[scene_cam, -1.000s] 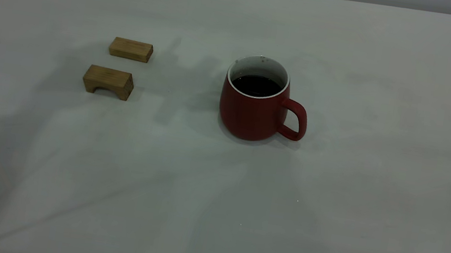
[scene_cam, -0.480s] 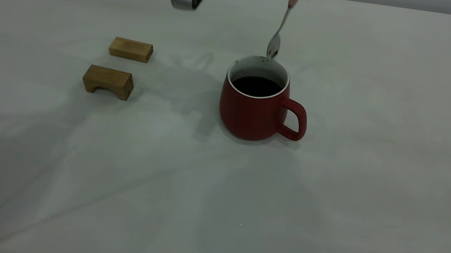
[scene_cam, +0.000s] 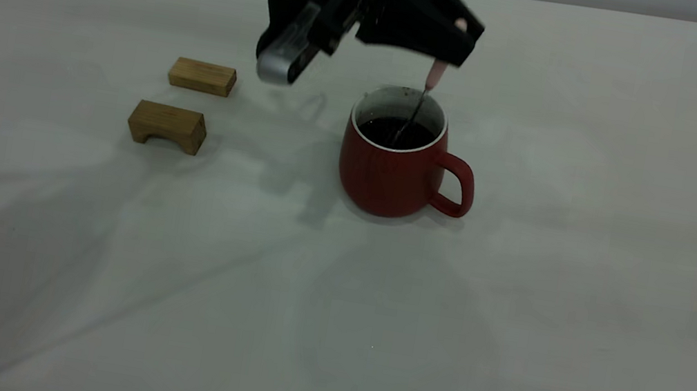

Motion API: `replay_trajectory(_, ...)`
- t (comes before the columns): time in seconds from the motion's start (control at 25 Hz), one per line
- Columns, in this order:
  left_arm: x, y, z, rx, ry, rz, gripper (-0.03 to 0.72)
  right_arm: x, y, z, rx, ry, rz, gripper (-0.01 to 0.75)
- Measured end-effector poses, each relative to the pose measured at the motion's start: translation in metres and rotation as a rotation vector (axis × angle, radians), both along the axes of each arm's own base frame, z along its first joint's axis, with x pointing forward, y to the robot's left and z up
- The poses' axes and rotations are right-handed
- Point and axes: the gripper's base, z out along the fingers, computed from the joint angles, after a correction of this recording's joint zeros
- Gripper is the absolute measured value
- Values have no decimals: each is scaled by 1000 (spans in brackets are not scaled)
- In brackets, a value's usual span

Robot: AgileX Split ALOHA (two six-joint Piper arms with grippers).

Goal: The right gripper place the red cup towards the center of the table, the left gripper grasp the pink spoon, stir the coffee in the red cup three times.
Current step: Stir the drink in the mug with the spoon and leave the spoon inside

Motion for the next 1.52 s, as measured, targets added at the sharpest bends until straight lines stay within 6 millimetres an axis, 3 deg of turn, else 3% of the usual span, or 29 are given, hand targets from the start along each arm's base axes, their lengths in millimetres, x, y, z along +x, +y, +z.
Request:
replay_trajectory(0.28,5,0,-6,14,-101,16,165,0,0,0,0,0,0,592)
replay_trajectory(0.6,1,-3,-14,-40,0,29,165,0,0,0,0,0,0,592)
replay_trajectory(0.88,12,16,-16,-8,-35,54,165,0,0,0,0,0,0,592)
replay_trajectory(1.24,7,7,-14,-25,-14,36,165,0,0,0,0,0,0,592)
replay_trajectory(1.52,10,19,-16,18,2,32,165,0,0,0,0,0,0,592)
